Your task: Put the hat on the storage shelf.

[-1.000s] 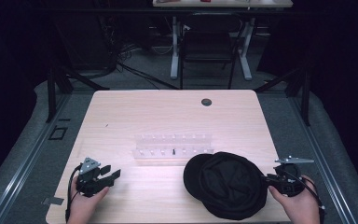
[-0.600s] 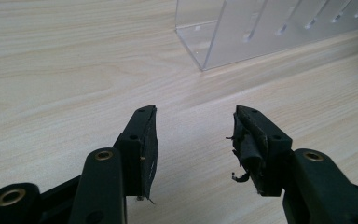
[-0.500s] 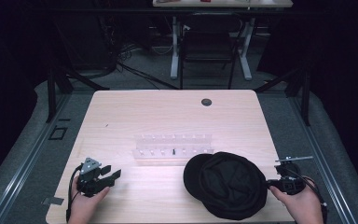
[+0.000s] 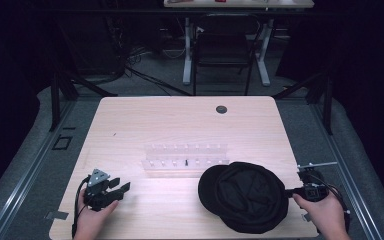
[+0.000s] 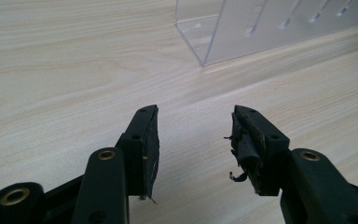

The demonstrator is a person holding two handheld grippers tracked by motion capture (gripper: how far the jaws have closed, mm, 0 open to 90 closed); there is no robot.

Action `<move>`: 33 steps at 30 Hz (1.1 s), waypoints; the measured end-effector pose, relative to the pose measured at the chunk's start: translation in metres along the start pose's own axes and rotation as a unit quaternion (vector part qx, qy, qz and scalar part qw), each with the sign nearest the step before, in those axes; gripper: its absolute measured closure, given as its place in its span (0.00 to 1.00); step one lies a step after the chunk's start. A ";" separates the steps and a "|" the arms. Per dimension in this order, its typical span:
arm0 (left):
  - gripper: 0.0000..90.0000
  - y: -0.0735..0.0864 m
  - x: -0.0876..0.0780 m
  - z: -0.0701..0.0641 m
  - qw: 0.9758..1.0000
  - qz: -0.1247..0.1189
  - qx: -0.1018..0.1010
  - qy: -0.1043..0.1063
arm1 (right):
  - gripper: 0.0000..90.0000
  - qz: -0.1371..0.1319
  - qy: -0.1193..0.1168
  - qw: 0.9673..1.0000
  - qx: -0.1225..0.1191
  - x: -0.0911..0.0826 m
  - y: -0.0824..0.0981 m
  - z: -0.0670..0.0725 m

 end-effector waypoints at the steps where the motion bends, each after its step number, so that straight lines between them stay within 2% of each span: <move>1: 0.57 0.000 0.000 0.000 1.000 -0.001 0.000 -0.001 | 0.99 -0.004 0.001 1.000 0.000 -0.001 -0.003 0.000; 6: 0.57 0.000 0.000 0.000 1.000 0.001 0.000 -0.001 | 0.98 -0.007 0.005 1.000 0.005 -0.001 -0.016 -0.002; 8: 0.57 0.000 0.001 0.000 1.000 0.002 0.001 -0.001 | 0.98 -0.002 0.012 1.000 0.006 0.001 -0.023 -0.002; 9: 0.57 0.000 0.001 0.000 1.000 0.002 0.001 0.000 | 0.98 0.004 0.026 1.000 0.003 0.000 -0.025 -0.004; 11: 0.57 0.000 0.000 0.000 1.000 0.002 0.002 0.000 | 0.98 0.003 0.020 1.000 0.005 0.002 -0.026 -0.003; 13: 0.57 0.000 0.001 0.000 1.000 0.002 0.001 -0.001 | 0.96 0.020 0.018 1.000 0.009 0.004 -0.030 -0.003; 20: 0.57 0.000 0.001 0.001 1.000 0.001 0.002 -0.002 | 0.92 0.046 0.020 0.999 0.019 0.006 -0.031 -0.003; 26: 0.57 0.000 0.001 0.000 1.000 0.003 0.003 0.000 | 0.92 0.062 0.027 0.998 0.012 0.010 -0.031 -0.004; 28: 0.57 0.001 0.001 0.000 1.000 0.004 0.003 -0.001 | 0.91 0.070 0.021 0.997 0.018 0.011 -0.030 -0.004; 33: 0.57 0.001 0.001 0.000 1.000 0.004 0.003 -0.001 | 0.90 0.090 0.027 0.995 0.017 0.013 -0.028 -0.011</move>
Point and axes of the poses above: each handheld gripper's, and its own axes: x roughly forward along the jaws, y roughly out of its underside, z roughly to its left, the point moved 6 cm from there along x, roughly forward along the jaws, and after that the axes turned 12 degrees about x, right-handed, at the moved point
